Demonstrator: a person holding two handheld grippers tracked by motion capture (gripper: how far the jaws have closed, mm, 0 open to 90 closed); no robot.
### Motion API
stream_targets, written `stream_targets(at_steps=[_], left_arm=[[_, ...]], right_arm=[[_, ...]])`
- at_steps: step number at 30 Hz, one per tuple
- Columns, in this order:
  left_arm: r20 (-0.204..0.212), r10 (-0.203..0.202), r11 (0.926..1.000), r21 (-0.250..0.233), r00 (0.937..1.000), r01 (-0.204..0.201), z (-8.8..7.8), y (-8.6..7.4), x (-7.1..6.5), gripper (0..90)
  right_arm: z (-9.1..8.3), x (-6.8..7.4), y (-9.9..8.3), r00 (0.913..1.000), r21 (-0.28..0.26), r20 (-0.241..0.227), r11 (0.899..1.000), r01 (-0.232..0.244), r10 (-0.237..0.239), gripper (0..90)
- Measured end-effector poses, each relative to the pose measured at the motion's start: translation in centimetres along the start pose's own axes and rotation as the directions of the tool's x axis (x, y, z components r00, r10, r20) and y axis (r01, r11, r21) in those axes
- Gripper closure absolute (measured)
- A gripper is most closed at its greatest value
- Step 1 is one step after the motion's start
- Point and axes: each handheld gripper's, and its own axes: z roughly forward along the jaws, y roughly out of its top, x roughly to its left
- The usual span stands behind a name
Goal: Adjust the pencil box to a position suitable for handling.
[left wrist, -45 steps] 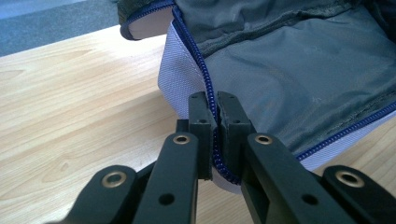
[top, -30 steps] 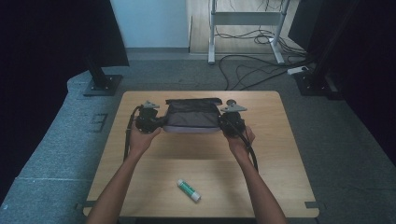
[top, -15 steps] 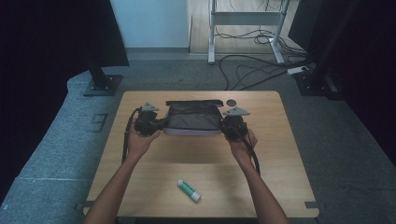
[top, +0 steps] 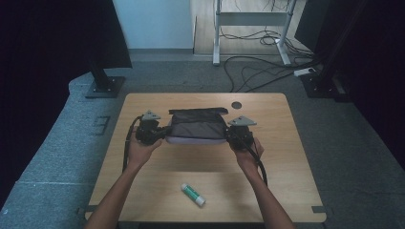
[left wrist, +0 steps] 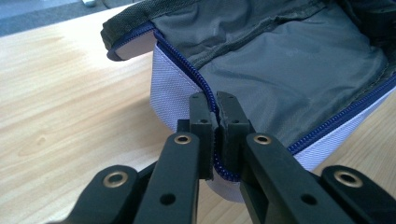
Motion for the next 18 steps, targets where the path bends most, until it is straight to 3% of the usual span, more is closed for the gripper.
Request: stream_targets(at_steps=[11, 18], left_arm=[[0.011, 0.002, 1.0000, 0.006, 0.9999, -0.002, 0.2, -0.8, -0.3, 86.8], [0.034, -0.010, 0.9999, 0.010, 0.9994, 0.010, 0.3, -2.1, -0.3, 86.7]], right_arm=[[-0.2, 0.1, -1.2, 0.9996, -0.003, -0.012, 1.000, -0.024, 0.024, 86.6], [-0.6, 0.6, -2.0, 0.9996, -0.004, -0.017, 1.000, -0.021, 0.021, 86.5]])
